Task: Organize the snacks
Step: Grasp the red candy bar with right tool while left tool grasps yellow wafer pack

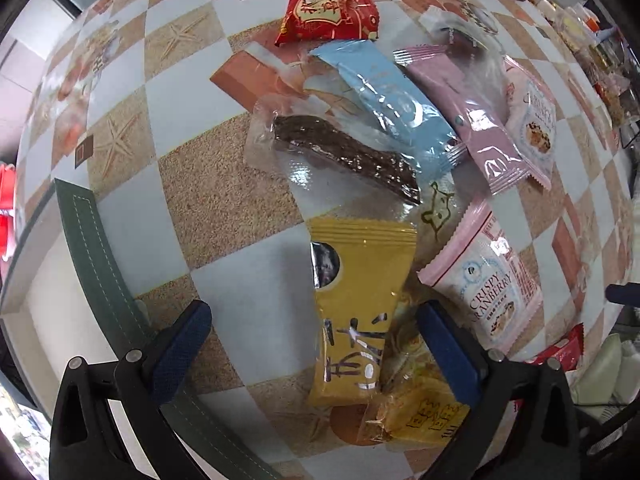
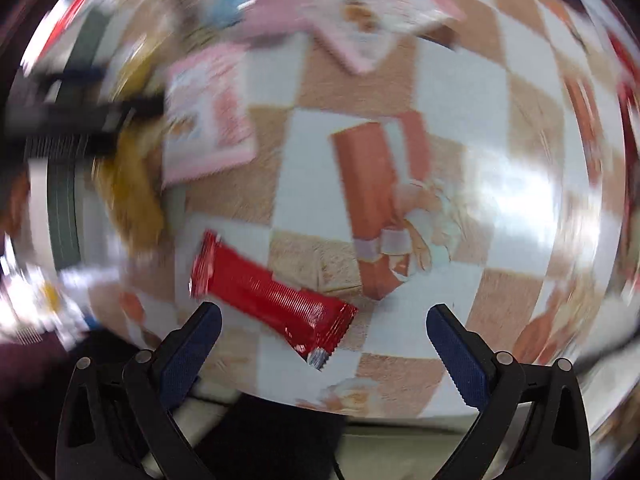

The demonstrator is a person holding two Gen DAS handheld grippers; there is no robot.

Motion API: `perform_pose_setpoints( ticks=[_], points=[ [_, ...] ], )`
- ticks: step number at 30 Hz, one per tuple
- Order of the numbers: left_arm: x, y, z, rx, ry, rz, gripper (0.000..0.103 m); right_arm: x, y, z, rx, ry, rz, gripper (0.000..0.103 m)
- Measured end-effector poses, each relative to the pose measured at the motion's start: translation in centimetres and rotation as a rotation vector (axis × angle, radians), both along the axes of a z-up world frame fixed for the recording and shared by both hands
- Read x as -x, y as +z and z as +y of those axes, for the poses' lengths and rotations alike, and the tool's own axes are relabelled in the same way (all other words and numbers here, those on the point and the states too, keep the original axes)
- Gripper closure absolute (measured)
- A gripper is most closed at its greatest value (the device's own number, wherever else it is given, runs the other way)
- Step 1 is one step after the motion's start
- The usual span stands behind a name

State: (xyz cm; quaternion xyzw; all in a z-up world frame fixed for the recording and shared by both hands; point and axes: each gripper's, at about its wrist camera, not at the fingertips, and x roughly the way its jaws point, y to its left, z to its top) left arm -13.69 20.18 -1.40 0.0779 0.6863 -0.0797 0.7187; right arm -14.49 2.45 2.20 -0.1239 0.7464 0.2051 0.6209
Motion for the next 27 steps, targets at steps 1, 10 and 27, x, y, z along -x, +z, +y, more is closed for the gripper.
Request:
perform_pose_setpoints(
  ticks=[1, 10, 27],
  points=[
    [0.1, -0.2, 0.1, -0.001, -0.002, -0.003, 0.000, 0.5, 0.4, 0.7, 0.003, 0.078, -0.025, 0.000],
    [-0.2, 0.1, 0.4, -0.008, 0.020, 0.024, 0.000, -0.2, -0.1, 4.6, 0.028, 0.176, -0.055, 0.008],
    [-0.5, 6.9, -2.7, 0.080, 0.076, -0.027, 0.077, -10.9, 5.4, -11.3, -0.141, -0.455, 0.131, 0.080]
  ],
)
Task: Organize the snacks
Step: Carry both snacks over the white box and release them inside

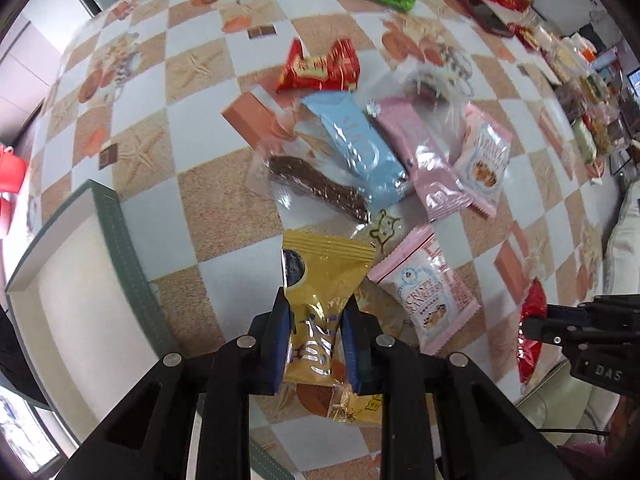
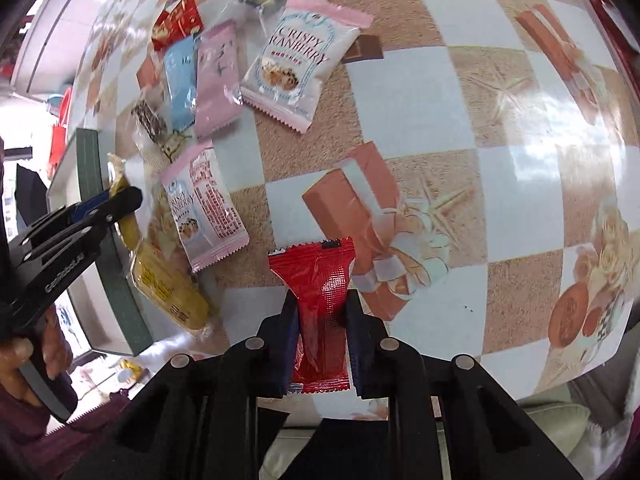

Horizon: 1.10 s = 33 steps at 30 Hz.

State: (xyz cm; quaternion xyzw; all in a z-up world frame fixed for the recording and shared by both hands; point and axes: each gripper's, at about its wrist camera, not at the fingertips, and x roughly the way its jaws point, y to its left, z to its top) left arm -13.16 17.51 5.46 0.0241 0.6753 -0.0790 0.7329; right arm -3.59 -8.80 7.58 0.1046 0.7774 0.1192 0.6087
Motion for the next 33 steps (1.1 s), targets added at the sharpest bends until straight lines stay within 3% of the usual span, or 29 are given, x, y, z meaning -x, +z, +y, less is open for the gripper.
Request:
perform_pose_setpoints(
  ticks=[5, 7, 12, 16, 18, 22, 27, 33],
  points=[
    [0.2, 2.9, 1.5, 0.022, 0.032, -0.055, 0.077, 0.4, 1.9, -0.2, -0.022, -0.002, -0.022, 0.080],
    [1.4, 3.6, 2.7, 0.020, 0.047, -0.074, 0.077, 1.9, 2.5, 2.2, -0.027, 0.016, -0.036, 0.080],
    [3.0, 4.2, 5.8, -0.013, 0.105, -0.105, 0.077, 0.5, 5.2, 4.9, -0.041, 0.087, -0.064, 0.080],
    [4.2, 4.3, 9.7, -0.031, 0.185, -0.102, 0.077, 0.7, 6.2, 8.6, -0.047, 0.194, -0.092, 0.080],
    [4.9, 4.3, 11.7, -0.047, 0.238, -0.100, 0.077, 3.4, 6.2, 12.0, -0.046, 0.255, -0.105, 0.080],
    [6.5, 3.9, 15.4, -0.067, 0.327, -0.091, 0.077, 4.9, 6.8, 18.0, -0.064, 0.381, -0.124, 0.080],
    [9.4, 2.7, 18.6, -0.096, 0.409, -0.051, 0.077, 9.9, 2.7, 28.9, -0.092, 0.523, -0.123, 0.080],
    [11.8, 1.2, 20.6, -0.095, 0.443, 0.002, 0.077, 12.5, 0.3, 36.9, -0.112, 0.632, -0.113, 0.080]
  ],
)
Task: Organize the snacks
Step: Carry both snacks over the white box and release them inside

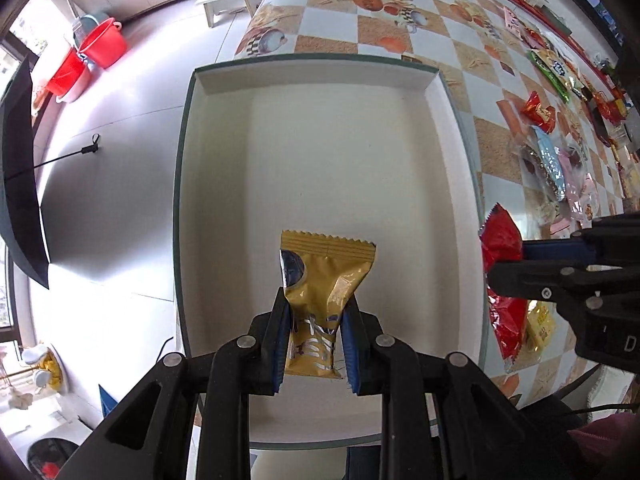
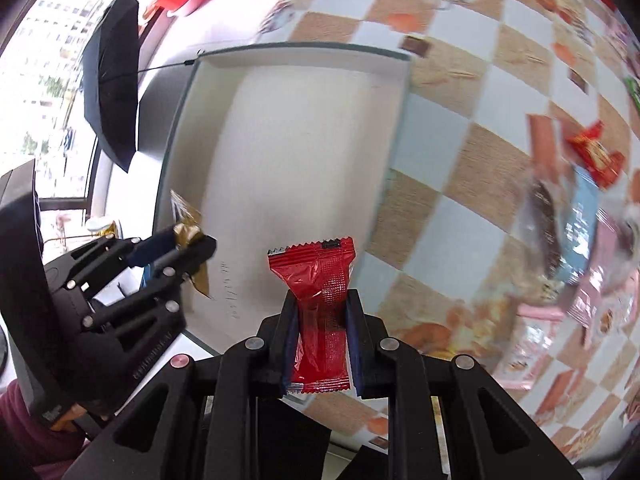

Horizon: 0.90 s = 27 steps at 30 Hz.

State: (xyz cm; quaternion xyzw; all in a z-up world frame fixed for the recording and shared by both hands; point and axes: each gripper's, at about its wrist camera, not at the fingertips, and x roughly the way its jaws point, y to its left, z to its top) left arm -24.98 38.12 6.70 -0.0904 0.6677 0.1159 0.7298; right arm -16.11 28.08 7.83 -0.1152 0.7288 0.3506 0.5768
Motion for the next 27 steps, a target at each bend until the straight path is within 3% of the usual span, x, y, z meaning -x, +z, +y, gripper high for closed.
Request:
perform_pose_setpoints(
  ticks=[6, 7, 8, 9, 11, 20, 24, 27],
  points=[
    [0.7, -1.3, 0.3, 0.001, -0.021, 0.046, 0.074, 1.1, -2.5, 2.9, 0.038, 0.028, 0.034, 0.079],
    [0.7, -1.4, 0.4, 0.000, -0.023, 0.048, 0.067, 1.0, -2.9, 2.9, 0.047, 0.032, 0.045, 0.078],
    [0.7, -1.4, 0.4, -0.006, -0.023, 0.045, 0.053, 0.9, -3.3, 2.9, 0.053, 0.034, 0.052, 0.065],
    [0.7, -1.2, 0.5, -0.016, -0.019, 0.034, 0.046, 0.9, -3.4, 2.7, 0.064, 0.035, 0.051, 0.030],
    [0.5, -0.3, 0.8, -0.030, -0.007, -0.024, 0.036, 0.2, -3.2, 1.6, 0.075, 0.021, 0.020, 0.001],
    [-2.6, 7.4, 1.8, -0.036, 0.062, -0.426, 0.022, -4.4, -2.3, -8.9, 0.157, -0.150, -0.069, 0.002],
    [-4.8, 10.8, 0.2, -0.108, -0.015, -0.567, 0.020, -5.0, -2.5, -14.3, 0.213, -0.208, -0.093, 0.002],
    [-6.5, 12.1, -1.8, -0.066, -0.093, -0.598, 0.019, -5.6, -2.9, -18.9, 0.246, -0.298, -0.065, 0.002]
  ],
)
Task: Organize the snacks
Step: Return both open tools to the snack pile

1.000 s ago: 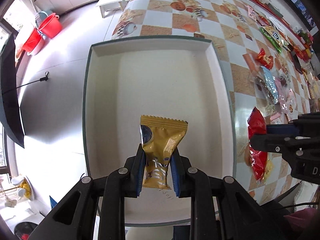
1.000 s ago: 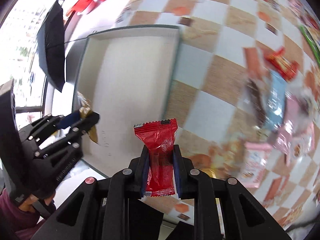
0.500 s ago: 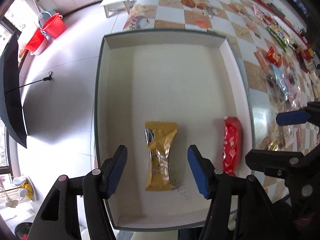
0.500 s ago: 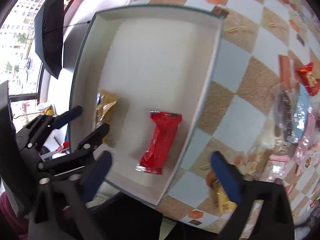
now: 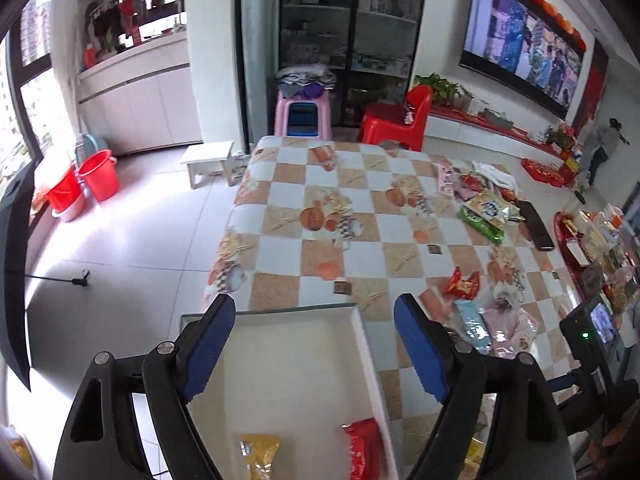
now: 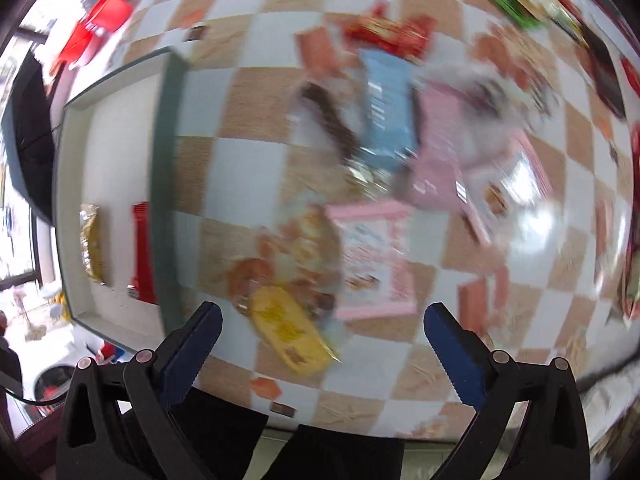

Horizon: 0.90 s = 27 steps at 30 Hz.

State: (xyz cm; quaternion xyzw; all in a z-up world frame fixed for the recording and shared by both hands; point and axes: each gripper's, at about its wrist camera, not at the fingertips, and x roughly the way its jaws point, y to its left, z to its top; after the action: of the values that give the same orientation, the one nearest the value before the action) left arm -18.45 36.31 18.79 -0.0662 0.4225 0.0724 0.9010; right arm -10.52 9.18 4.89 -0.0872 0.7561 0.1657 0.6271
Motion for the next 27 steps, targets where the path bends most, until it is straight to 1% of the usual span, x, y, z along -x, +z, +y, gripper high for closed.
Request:
perform_pose_setpoints(
  ticks=[4, 5, 6, 8, 10, 11, 13, 14, 15, 16, 17, 18, 19, 20, 23, 24, 25, 27],
  points=[
    [-1.6, 1.1, -2.6, 0.137, -0.087, -0.013, 0.019, -0.8, -0.6, -5.6, 0.011, -0.151, 0.037, 0.002],
    [-1.9, 1.4, -3.2, 0.142, -0.086, -0.028, 0.019, -1.1, -0.7, -7.0, 0.010, -0.193, 0.043, 0.002],
    [-2.1, 1.8, -3.9, 0.123, -0.079, -0.047, 0.019, -1.0, -0.7, -7.4, 0.010, -0.221, 0.045, 0.002],
    [-2.6, 2.7, -5.2, 0.058, -0.078, -0.088, 0.019, -1.3, -0.8, -9.6, 0.010, -0.276, 0.051, 0.002],
    [-2.9, 3.5, -6.2, 0.001, -0.092, -0.111, 0.018, -1.4, -0.7, -10.7, 0.013, -0.305, 0.057, 0.001],
    [-3.1, 3.8, -6.6, -0.007, -0.106, -0.117, 0.018, -1.4, -0.8, -11.3, 0.013, -0.316, 0.063, 0.001],
    [-3.7, 4.3, -7.1, 0.029, -0.131, -0.109, 0.018, -0.1, -1.0, -11.9, 0.014, -0.322, 0.068, 0.002],
    [-3.9, 4.3, -7.2, 0.055, -0.133, -0.102, 0.018, -0.1, -0.9, -12.5, 0.012, -0.325, 0.066, 0.002],
    [-4.2, 4.4, -7.3, 0.084, -0.128, -0.096, 0.018, 0.2, -1.1, -11.7, 0.010, -0.329, 0.065, 0.002],
    [-4.3, 4.4, -7.4, 0.099, -0.121, -0.094, 0.018, 0.1, -0.9, -12.2, 0.009, -0.331, 0.066, 0.002],
    [-4.5, 4.4, -7.5, 0.099, -0.112, -0.090, 0.018, 0.1, -0.9, -12.4, 0.010, -0.333, 0.066, 0.002],
    [-4.7, 4.2, -7.7, 0.083, -0.106, -0.079, 0.018, 0.2, -0.9, -12.6, 0.011, -0.334, 0.066, 0.002],
    [-5.0, 3.9, -8.0, 0.057, -0.110, -0.058, 0.018, 0.0, -1.4, -12.0, 0.009, -0.339, 0.066, 0.002],
    [-5.2, 3.4, -8.3, 0.029, -0.123, -0.022, 0.018, -0.1, -1.4, -12.4, 0.008, -0.345, 0.067, 0.002],
    [-5.8, 0.6, -10.0, -0.062, -0.227, 0.163, 0.018, -0.7, -1.0, -14.3, -0.002, -0.384, 0.068, 0.001],
    [-5.7, -0.4, -10.7, -0.096, -0.266, 0.216, 0.018, -0.5, -1.9, -14.4, -0.005, -0.399, 0.069, 0.002],
    [-5.3, -1.5, -11.5, -0.126, -0.302, 0.256, 0.018, -0.3, -2.3, -14.8, -0.010, -0.419, 0.072, 0.002],
    [-4.7, -3.3, -12.8, -0.158, -0.350, 0.315, 0.018, 0.2, -3.3, -15.6, -0.013, -0.457, 0.092, 0.001]
  ],
)
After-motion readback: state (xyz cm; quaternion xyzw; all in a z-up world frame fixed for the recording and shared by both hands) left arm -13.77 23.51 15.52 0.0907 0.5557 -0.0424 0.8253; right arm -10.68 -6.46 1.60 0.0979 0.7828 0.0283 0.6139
